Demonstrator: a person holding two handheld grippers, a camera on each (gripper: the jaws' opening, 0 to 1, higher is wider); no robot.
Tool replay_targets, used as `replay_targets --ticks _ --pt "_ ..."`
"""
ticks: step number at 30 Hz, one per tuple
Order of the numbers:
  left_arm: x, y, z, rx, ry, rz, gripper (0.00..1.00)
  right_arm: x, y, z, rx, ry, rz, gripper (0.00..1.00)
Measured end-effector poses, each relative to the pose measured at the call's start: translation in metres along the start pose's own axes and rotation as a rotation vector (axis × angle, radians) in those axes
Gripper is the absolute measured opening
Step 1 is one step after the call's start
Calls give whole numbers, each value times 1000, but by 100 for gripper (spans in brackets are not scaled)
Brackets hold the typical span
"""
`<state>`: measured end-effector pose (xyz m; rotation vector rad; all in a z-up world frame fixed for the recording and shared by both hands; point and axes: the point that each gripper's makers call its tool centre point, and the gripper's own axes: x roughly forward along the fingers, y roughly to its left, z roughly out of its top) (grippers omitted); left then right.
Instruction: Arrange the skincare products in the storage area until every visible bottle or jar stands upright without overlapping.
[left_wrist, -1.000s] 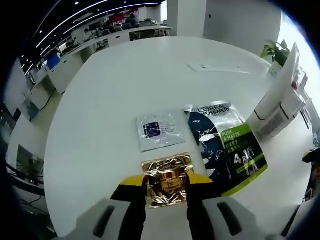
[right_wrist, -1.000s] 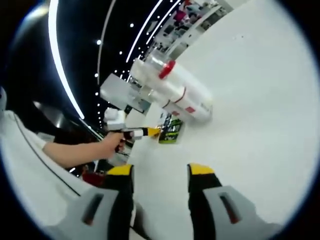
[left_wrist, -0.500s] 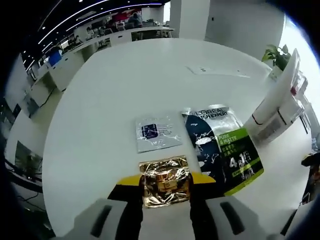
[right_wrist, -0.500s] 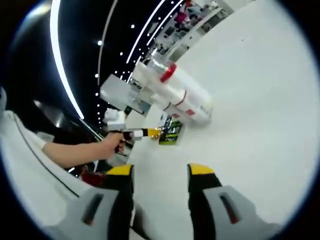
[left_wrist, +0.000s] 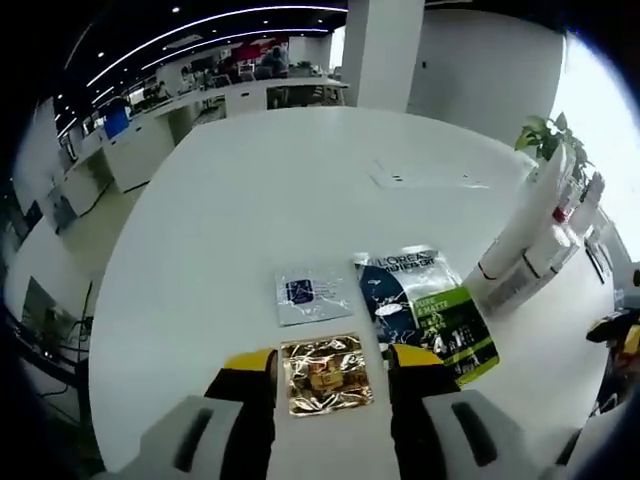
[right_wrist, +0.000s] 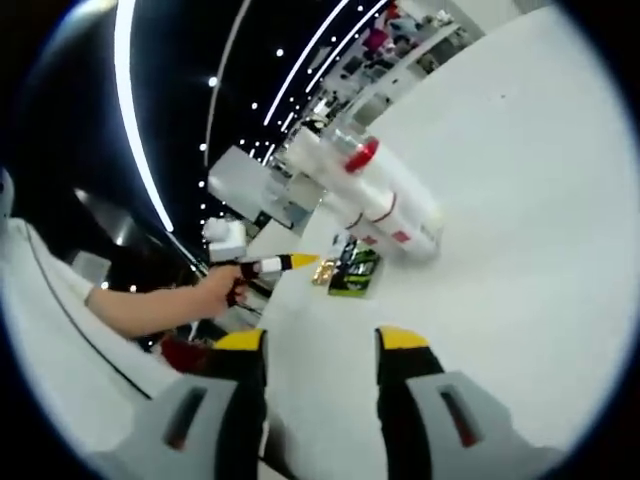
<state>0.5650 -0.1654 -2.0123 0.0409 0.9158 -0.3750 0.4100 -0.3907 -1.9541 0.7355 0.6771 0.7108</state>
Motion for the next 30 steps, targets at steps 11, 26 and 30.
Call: replay_targets --ticks 11,26,30 --pt "-59 -23 19 -55 -205 -83 51 -4 19 8 -79 -26 8 42" --pt "-142 -72 23 -122 -394 -286 61 -12 61 44 -387 -115 -28 46" --pt "-158 -81 23 -108 -434 -313 62 -12 71 48 -460 -118 -46 51"
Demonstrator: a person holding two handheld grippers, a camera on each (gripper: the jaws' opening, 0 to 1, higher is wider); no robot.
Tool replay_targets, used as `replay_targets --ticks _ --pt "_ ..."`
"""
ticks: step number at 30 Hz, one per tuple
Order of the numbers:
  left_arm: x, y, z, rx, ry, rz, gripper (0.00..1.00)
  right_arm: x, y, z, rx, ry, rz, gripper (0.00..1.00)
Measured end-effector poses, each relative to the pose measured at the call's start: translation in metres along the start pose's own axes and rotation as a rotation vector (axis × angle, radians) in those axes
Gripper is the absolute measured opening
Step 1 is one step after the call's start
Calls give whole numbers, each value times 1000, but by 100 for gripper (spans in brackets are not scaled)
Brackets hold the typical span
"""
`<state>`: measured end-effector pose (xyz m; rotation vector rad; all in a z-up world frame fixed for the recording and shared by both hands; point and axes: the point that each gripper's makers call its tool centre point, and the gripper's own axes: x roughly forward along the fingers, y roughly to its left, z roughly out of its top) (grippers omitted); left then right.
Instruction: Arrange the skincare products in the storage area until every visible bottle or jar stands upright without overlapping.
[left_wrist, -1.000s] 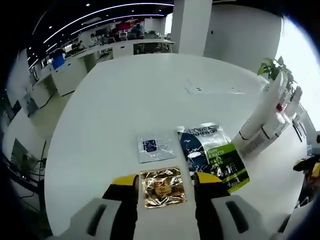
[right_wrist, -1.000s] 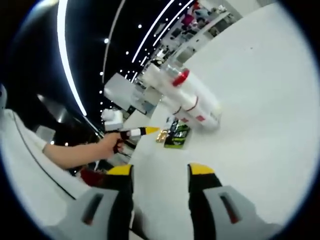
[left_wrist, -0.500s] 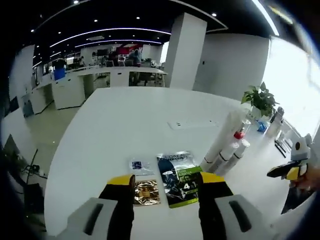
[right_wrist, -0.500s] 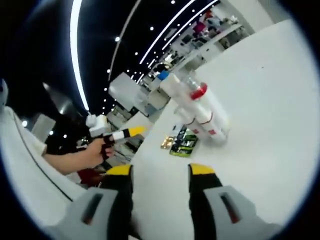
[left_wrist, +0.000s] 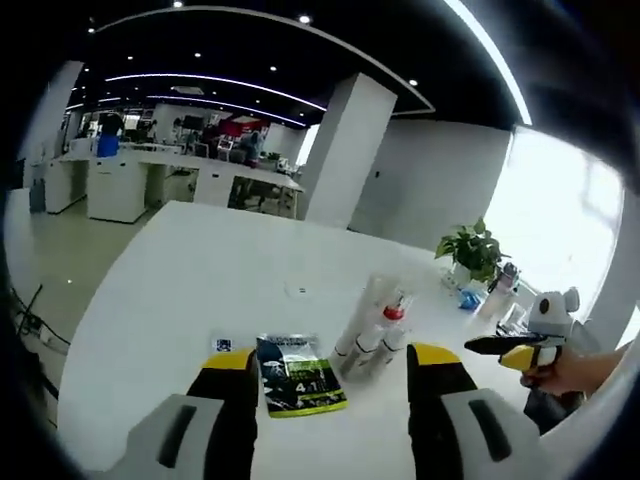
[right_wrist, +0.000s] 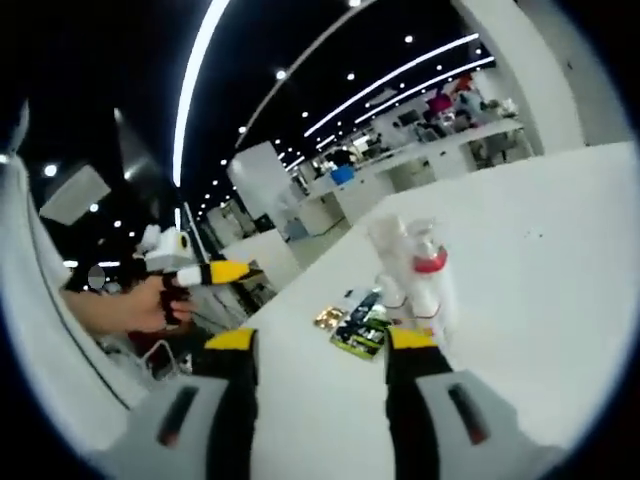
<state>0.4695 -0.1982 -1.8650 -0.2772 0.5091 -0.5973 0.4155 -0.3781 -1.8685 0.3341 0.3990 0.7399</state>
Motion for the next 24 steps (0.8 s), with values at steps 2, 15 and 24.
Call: replay_targets --ticks 2,15,24 --pt "-5 -4 3 4 -28 -12 62 0 6 5 -55 -1 -4 54" --pt "-30 -27 27 -7 -138 -65 72 -12 16 36 -158 -80 -69 74" --pt "-49 -28 20 41 -175 -75 82 -27 15 49 -184 -115 -107 83"
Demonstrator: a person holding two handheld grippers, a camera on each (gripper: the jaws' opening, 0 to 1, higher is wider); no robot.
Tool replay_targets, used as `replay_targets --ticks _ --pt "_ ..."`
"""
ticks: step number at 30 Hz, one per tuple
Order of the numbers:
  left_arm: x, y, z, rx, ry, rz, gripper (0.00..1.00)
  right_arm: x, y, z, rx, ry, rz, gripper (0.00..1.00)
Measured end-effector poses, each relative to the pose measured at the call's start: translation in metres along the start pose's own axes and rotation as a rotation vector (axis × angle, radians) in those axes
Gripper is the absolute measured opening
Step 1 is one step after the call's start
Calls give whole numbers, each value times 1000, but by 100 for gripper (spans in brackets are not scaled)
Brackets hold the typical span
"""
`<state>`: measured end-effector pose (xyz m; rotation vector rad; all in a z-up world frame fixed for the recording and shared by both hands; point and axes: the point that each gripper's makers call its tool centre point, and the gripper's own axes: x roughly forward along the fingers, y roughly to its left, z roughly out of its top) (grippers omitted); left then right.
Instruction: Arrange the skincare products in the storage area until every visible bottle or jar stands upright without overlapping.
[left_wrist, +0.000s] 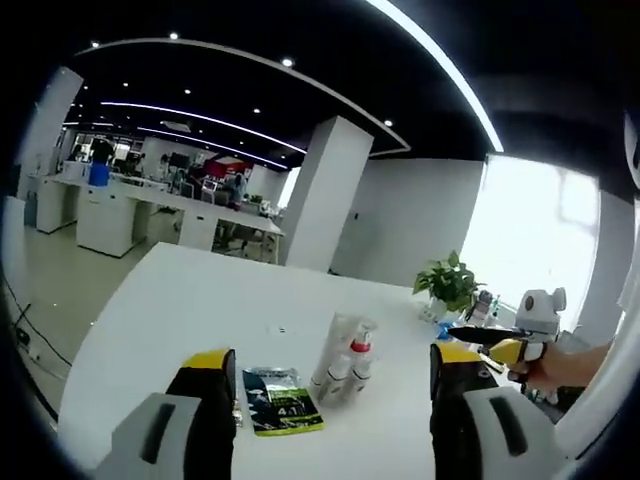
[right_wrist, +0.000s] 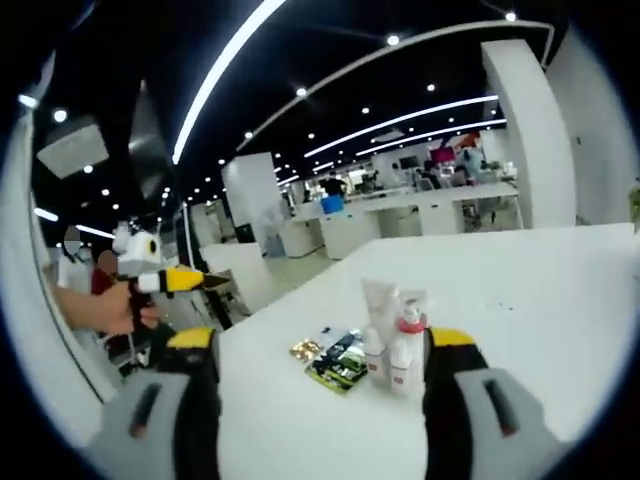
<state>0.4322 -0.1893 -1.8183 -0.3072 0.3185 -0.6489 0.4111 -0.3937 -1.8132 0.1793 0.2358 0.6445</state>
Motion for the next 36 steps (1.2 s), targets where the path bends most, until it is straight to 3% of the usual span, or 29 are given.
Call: replay_targets --ticks 10,14,19,21,25,31,36 --pt "-13 3 -11 101 18 27 84 -11 -1 14 17 -71 -23 93" --pt "-16 3 -17 119 -3 34 95 -15 -1 10 20 -88 -29 98" --pt "-25 14 -38 105 28 72 96 -16 -2 -13 19 -30 -35 99" --pt "-28 13 -44 108 38 79 94 -19 -5 -30 42 42 -54 96" --pt "-33 13 -54 123 74 104 90 -22 -1 -35 33 38 -50 98" --pt "-35 6 -60 104 77 106 91 -23 10 -37 27 32 -3 99" --pt "-35 5 -62 94 69 114 96 -26 8 -42 -9 41 -17 99"
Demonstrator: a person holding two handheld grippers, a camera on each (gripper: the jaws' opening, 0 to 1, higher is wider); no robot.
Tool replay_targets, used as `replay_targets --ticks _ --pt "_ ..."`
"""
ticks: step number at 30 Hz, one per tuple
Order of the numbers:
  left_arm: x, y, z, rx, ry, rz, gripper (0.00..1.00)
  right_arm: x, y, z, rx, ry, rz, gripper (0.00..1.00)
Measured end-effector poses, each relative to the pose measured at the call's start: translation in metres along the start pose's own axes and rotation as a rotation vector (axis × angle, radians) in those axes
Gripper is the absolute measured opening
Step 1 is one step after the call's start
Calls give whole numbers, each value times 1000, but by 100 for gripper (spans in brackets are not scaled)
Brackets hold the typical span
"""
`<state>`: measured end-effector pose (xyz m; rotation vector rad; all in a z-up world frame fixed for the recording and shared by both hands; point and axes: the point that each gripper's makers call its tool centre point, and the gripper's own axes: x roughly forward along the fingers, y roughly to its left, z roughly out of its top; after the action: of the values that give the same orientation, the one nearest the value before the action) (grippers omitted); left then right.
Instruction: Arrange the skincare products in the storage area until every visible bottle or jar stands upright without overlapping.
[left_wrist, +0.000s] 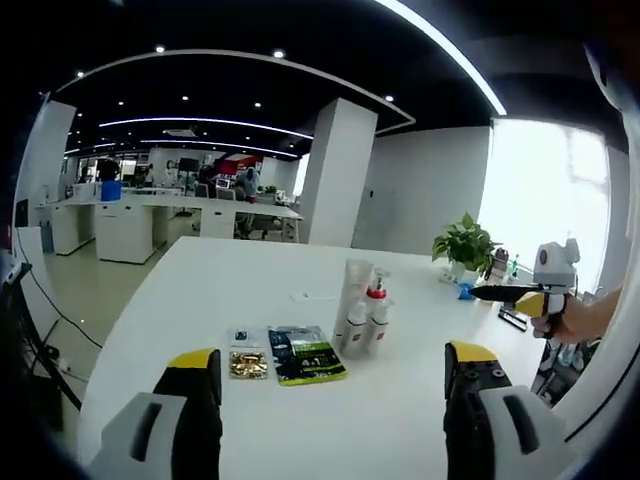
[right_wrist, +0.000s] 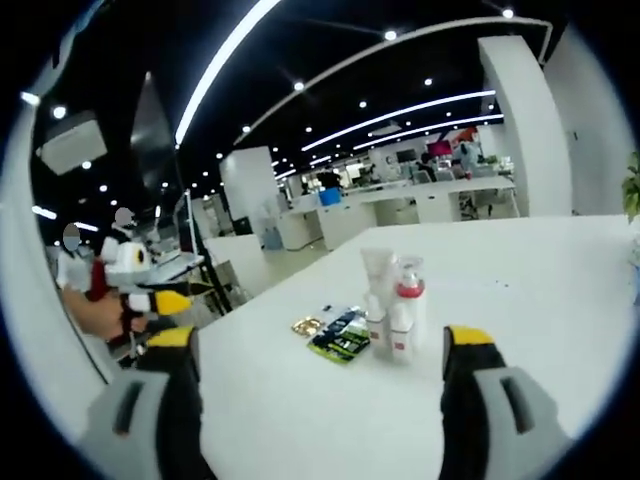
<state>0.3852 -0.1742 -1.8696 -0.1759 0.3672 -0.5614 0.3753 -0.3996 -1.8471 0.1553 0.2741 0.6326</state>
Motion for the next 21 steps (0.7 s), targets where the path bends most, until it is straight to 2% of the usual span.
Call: replay_targets --ticks 4,11,21 --pt "0 -1 5 53 -40 2 100 -5 -3 0 -29 -6 -18 99" --pt "2 -5 14 68 -70 -17 100 -11 -11 0 -52 -22 -58 99" --pt "1 -5 15 71 -72 -16 100 -14 -13 -1 -45 -39 -78 99"
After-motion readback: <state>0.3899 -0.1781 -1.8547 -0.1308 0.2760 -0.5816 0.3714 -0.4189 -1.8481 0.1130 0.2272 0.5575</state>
